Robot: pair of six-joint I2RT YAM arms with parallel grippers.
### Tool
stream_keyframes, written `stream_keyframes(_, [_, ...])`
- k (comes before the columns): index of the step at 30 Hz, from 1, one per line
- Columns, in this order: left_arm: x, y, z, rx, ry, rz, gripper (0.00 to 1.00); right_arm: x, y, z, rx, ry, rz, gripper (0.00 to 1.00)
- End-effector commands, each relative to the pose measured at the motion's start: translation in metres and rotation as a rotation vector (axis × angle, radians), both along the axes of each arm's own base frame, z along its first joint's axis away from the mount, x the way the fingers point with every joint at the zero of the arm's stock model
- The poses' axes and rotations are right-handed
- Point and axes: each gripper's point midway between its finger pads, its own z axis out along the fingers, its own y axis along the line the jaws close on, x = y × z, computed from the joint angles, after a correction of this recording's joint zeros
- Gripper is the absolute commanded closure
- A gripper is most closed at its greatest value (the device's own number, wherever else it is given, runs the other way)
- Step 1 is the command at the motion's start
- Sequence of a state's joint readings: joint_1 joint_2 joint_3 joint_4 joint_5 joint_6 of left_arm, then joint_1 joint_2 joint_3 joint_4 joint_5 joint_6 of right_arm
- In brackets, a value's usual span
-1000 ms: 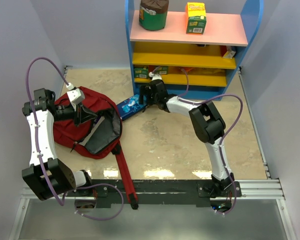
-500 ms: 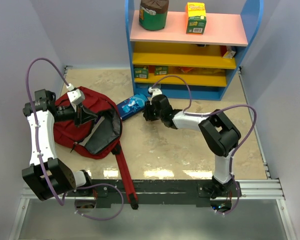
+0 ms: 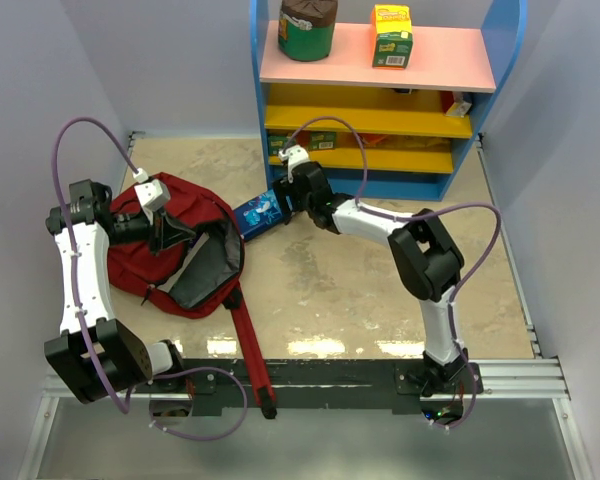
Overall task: Pack the student bag
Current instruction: Move the stationery to the center of the board.
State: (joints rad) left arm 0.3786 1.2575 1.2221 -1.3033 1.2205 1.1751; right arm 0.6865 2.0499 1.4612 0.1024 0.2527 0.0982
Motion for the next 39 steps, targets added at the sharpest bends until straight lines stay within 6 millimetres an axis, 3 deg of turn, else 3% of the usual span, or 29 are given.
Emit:
stream_keyframes(1, [-0.002,-0.009,0.015,-0.066,-0.056,-0.027,1.00,0.004,0.000,-0.011,-0.128,-0.016,0.094,0.15])
stream_keyframes(4, [-0.001,-0.009,0.014,-0.068,-0.052,-0.028,1.00,0.007,0.013,-0.018,-0.079,-0.011,0.120,0.14])
stream_keyframes(10, [-0.001,-0.007,0.009,-0.045,-0.044,-0.026,1.00,0.027,0.013,-0.023,0.035,-0.010,0.024,0.13])
stream_keyframes(15, [-0.001,-0.007,0.008,-0.048,-0.040,-0.027,1.00,0.028,0.017,-0.055,0.190,0.135,0.035,0.13])
stream_keyframes(18, [-0.001,-0.006,0.005,-0.046,-0.037,-0.027,1.00,0.025,0.022,-0.064,0.282,0.217,0.063,0.10])
stream_keyframes(22, [-0.001,-0.006,0.005,-0.040,-0.039,-0.026,1.00,0.002,0.028,-0.080,0.354,0.336,0.121,0.18])
stream_keyframes(24, [-0.001,-0.006,0.005,-0.040,-0.039,-0.028,1.00,-0.011,0.031,-0.079,0.408,0.361,0.143,0.25])
stream_keyframes(27, [-0.002,-0.007,0.003,-0.049,-0.039,-0.030,1.00,-0.038,0.028,-0.085,0.461,0.404,0.145,0.33])
stream_keyframes(28, [-0.002,-0.008,0.004,-0.056,-0.040,-0.032,1.00,-0.053,0.021,-0.097,0.456,0.436,0.138,0.34])
stream_keyframes(29, [-0.002,-0.008,0.004,-0.058,-0.041,-0.033,1.00,-0.058,0.024,-0.088,0.480,0.421,0.147,0.37])
stream_keyframes(30, [-0.003,-0.009,0.005,-0.060,-0.039,-0.033,1.00,-0.070,0.017,-0.098,0.471,0.450,0.137,0.39])
stream_keyframes(32, [-0.003,-0.009,0.005,-0.062,-0.040,-0.031,1.00,-0.080,0.019,-0.085,0.506,0.434,0.146,0.43])
stream_keyframes(33, [-0.004,-0.009,0.006,-0.060,-0.047,-0.034,1.00,-0.090,0.014,-0.092,0.504,0.449,0.144,0.44])
stream_keyframes(36, [-0.006,-0.010,0.009,-0.059,-0.055,-0.034,1.00,-0.101,0.014,-0.085,0.500,0.438,0.153,0.50])
stream_keyframes(39, [-0.007,-0.010,0.011,-0.053,-0.061,-0.030,1.00,-0.114,0.015,-0.078,0.504,0.437,0.166,0.64])
